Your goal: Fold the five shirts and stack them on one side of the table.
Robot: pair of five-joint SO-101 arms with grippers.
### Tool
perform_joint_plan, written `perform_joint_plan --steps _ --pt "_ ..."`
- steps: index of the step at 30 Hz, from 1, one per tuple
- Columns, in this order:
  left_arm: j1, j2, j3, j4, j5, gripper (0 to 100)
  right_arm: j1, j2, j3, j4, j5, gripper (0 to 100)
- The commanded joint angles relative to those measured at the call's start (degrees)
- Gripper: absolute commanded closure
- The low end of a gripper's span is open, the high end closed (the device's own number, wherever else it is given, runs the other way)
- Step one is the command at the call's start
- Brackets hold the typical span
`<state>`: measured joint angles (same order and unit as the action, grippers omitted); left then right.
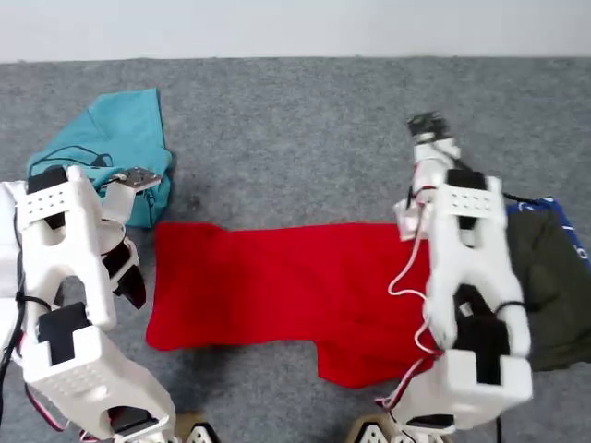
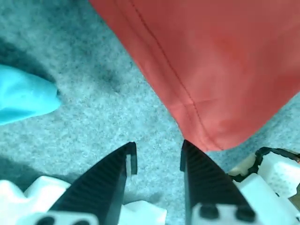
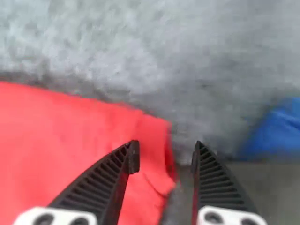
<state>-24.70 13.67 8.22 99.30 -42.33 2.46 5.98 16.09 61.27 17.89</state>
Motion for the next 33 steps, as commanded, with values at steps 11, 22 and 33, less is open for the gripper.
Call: perform_joint_plan --steps 11,22,33 --pt "-0.09 -2.37 2.68 1.23 -0.62 84 0.48 11.03 -2.81 -7.60 -0.35 81.2" --pt "-0.09 -2.37 2.68 1.14 -0.62 84 2.95 13.14 -10.37 -7.16 5.54 98.8" --pt "-0.09 -2.37 2.68 1.14 -0.62 84 4.00 13.32 -11.78 -4.70 3.60 89.5"
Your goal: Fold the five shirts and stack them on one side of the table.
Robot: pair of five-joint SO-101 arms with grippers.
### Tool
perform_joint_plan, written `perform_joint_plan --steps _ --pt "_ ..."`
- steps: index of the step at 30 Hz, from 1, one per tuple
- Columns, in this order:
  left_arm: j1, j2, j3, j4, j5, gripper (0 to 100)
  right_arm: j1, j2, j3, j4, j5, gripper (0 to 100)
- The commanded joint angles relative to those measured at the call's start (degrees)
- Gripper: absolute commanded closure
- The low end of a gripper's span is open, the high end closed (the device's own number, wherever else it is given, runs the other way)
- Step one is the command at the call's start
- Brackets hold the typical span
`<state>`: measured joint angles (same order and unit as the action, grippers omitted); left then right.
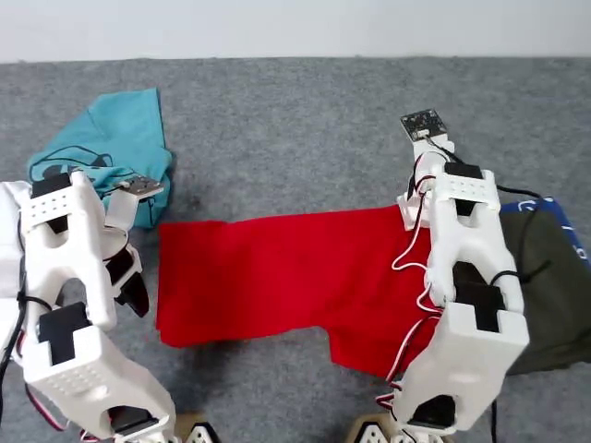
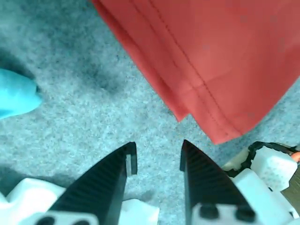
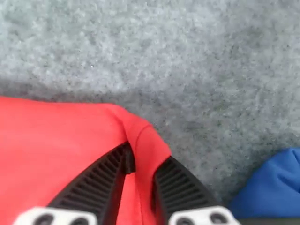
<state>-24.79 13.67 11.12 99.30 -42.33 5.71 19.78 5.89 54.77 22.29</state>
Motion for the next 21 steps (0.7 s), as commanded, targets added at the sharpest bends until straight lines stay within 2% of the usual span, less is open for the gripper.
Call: perform_joint_plan --steps 1,3,7,10,16,18,21 --pt "0.00 -2.37 -0.22 1.14 -0.62 84 0.75 -0.84 -1.67 3.65 -1.32 85.0" --pt "0.00 -2.37 -0.22 1.14 -0.62 84 0.75 -1.71 -2.37 7.52 -4.22 78.8" --pt "0.09 -2.73 -0.22 1.14 0.00 84 0.66 -7.69 -4.57 14.37 -5.54 79.6" --pt "2.29 -3.78 -0.48 1.23 5.89 84 0.66 -14.90 -5.63 19.91 -5.54 79.6" --pt "15.38 -12.31 -0.66 1.23 19.60 84 0.92 -27.38 -4.66 29.58 -5.27 79.7" --pt "19.43 -16.09 -0.75 1.23 21.98 84 1.01 -30.37 -2.55 31.69 -5.10 79.7" --pt "24.62 -19.96 0.13 1.23 23.03 84 0.92 -34.07 3.52 33.45 -0.79 80.0"
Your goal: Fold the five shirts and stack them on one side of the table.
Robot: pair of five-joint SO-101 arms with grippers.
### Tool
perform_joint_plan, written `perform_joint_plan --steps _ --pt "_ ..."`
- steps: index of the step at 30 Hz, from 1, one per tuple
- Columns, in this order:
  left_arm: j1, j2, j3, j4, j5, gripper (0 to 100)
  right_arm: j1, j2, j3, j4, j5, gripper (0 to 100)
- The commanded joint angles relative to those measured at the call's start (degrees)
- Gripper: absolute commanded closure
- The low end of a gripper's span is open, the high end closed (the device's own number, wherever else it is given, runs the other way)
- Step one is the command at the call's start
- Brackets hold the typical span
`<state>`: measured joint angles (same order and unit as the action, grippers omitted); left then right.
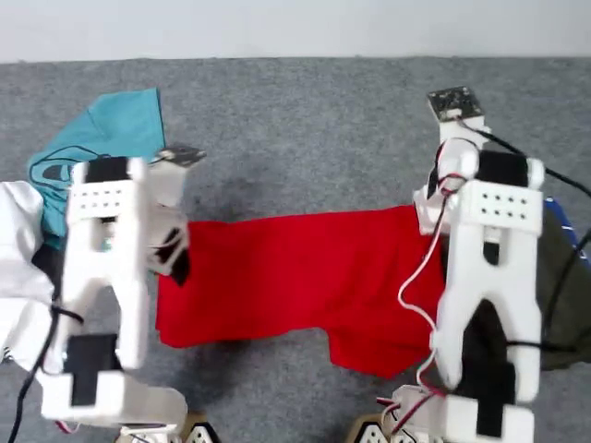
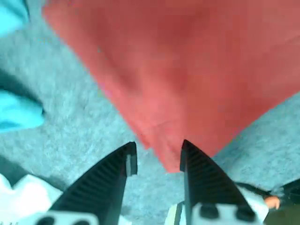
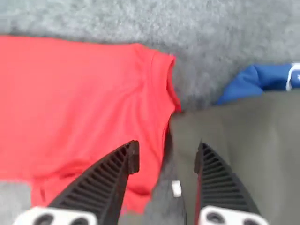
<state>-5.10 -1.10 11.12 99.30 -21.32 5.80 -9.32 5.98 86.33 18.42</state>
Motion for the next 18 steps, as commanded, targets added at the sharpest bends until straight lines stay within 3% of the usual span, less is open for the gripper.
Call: perform_joint_plan --steps 1,5,11,18 --pt "6.42 -5.63 0.75 1.23 2.02 84 0.92 -6.55 5.71 1.98 4.40 81.0" --pt "9.32 -3.43 5.76 -2.46 1.76 84 1.01 -14.11 13.89 2.15 7.91 86.0" --pt "3.43 6.68 8.31 -12.75 1.49 84 0.57 -30.02 24.44 2.42 13.54 84.3" --pt "0.00 17.23 2.95 -13.89 -3.16 84 0.75 -40.84 40.09 1.63 25.05 83.4"
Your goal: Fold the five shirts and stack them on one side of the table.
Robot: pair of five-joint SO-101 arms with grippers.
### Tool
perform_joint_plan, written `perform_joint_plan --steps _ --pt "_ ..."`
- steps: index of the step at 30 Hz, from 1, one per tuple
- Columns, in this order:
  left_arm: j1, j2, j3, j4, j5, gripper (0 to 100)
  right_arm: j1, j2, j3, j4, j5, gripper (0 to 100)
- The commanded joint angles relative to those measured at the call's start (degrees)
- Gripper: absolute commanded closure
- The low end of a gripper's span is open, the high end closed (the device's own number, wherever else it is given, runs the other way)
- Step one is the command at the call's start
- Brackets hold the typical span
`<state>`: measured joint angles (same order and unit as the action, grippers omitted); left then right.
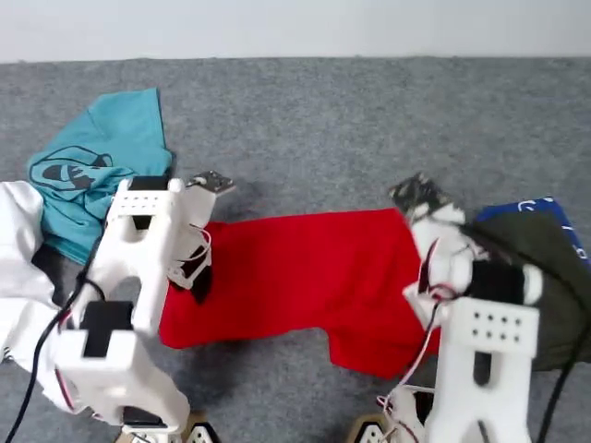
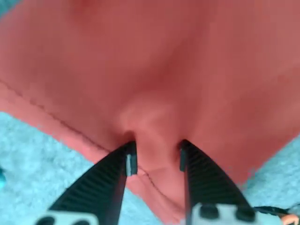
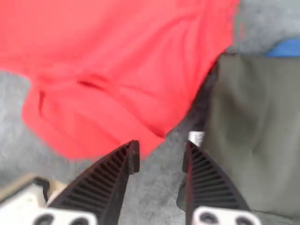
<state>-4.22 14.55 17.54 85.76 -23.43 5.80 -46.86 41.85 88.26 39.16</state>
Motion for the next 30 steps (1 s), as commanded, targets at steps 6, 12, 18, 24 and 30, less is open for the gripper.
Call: perform_joint_plan --steps 6,12,18,24,30 --pt "-0.70 3.16 -8.66 -0.35 -1.23 84 3.47 -3.47 10.99 -9.80 12.04 83.4" --pt "0.26 2.99 -14.90 6.77 -1.23 84 4.62 -3.38 16.53 -17.36 18.11 83.4" --pt "0.53 1.23 -26.07 14.95 -0.79 84 4.53 -3.38 19.60 -17.45 24.44 83.4" --pt "2.90 -6.86 -27.74 14.86 -0.79 84 5.32 -3.38 19.08 -16.84 37.63 83.7" --pt "4.04 -11.60 -23.43 14.86 -0.79 84 5.41 -1.01 19.69 -17.45 42.55 83.8"
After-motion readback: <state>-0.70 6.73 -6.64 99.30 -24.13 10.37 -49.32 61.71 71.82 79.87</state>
